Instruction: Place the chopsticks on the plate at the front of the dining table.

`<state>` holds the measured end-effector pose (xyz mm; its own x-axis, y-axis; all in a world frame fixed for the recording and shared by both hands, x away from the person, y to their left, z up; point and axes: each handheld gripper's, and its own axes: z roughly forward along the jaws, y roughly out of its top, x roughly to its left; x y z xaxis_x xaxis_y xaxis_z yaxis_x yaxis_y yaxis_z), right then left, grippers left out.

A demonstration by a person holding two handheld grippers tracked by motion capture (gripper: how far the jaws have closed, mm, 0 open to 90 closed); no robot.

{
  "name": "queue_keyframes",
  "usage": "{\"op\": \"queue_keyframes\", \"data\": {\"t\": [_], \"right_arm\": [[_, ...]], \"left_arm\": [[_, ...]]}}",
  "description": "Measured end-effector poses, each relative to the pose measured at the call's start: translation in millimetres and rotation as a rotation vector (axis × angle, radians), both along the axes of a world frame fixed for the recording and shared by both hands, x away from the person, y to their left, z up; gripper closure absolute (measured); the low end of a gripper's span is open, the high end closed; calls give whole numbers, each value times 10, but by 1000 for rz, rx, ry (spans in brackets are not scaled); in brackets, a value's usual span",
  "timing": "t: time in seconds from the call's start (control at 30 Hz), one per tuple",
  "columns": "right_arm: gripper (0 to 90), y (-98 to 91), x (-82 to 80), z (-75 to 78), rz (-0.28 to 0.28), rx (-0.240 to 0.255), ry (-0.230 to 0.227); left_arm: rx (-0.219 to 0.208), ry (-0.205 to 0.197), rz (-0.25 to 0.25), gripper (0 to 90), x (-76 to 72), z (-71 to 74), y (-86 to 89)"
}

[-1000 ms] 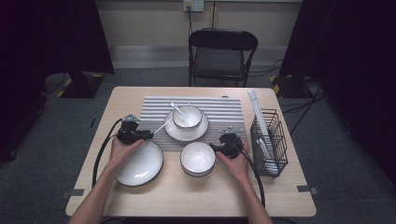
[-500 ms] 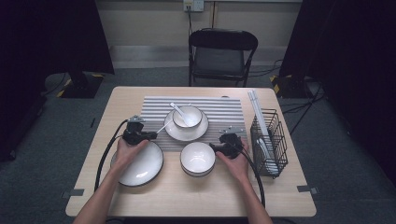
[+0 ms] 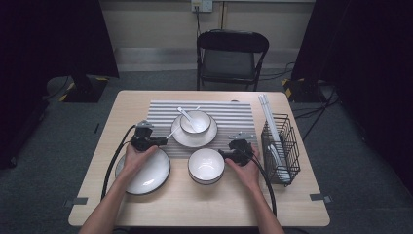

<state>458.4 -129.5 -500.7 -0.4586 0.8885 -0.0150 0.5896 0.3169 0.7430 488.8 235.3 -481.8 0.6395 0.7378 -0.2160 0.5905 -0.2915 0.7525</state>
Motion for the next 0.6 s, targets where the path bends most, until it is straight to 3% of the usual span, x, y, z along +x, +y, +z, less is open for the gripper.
{"op": "queue_keyframes", "data": {"t": [0.23, 0.3, 0.6], "right_arm": [[194, 0, 0, 0, 0, 0, 0], [194, 0, 0, 0, 0, 0, 0], [194, 0, 0, 0, -1, 0, 0]], "left_arm": [[-13, 9, -16, 828, 0, -3, -5], [-40, 16, -21, 820, 1, -6, 2], [-40, -1, -14, 744, -3, 36, 53]]}}
